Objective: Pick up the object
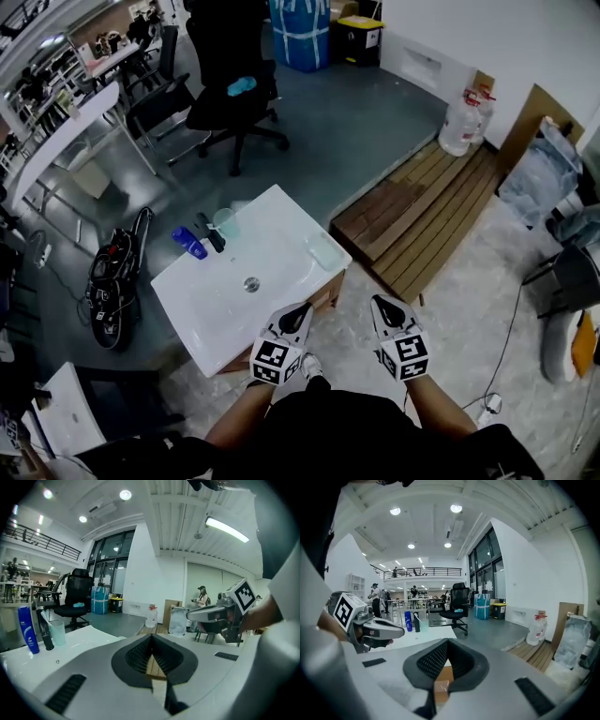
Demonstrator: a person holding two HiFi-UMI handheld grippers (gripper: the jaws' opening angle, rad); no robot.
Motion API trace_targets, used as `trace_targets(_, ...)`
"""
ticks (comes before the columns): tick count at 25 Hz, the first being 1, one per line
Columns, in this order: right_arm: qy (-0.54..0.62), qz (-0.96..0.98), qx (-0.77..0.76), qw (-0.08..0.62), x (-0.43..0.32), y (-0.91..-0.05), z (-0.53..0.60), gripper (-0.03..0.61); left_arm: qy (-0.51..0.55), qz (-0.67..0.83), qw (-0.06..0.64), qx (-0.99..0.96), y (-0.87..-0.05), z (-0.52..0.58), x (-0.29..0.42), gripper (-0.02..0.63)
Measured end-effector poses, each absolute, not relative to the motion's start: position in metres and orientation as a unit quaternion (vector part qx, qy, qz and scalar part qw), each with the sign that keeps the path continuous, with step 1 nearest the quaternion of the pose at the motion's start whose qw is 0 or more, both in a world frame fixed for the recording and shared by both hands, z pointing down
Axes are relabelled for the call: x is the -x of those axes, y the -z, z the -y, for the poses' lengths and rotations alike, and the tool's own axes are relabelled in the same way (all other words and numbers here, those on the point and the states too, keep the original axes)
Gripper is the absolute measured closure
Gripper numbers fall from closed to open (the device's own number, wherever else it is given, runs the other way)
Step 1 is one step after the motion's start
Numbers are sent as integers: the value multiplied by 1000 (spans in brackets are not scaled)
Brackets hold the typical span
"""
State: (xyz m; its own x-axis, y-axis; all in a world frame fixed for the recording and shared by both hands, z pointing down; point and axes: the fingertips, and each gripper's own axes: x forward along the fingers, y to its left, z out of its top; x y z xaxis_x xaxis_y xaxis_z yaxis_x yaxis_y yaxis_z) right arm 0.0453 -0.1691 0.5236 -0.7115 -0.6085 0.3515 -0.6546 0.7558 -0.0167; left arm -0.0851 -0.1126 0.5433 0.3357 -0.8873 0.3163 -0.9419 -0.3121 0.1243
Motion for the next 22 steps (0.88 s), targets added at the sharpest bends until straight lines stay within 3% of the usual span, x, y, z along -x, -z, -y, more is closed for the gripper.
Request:
trace_targets(10, -67, 924, -326, 189, 13, -540, 203, 560, -88, 581, 149, -795, -551, 146, 138, 600)
trace_targets(22, -79, 935, -280, 201, 40, -564, 241, 560, -92, 610, 166, -769, -559, 173, 150, 600)
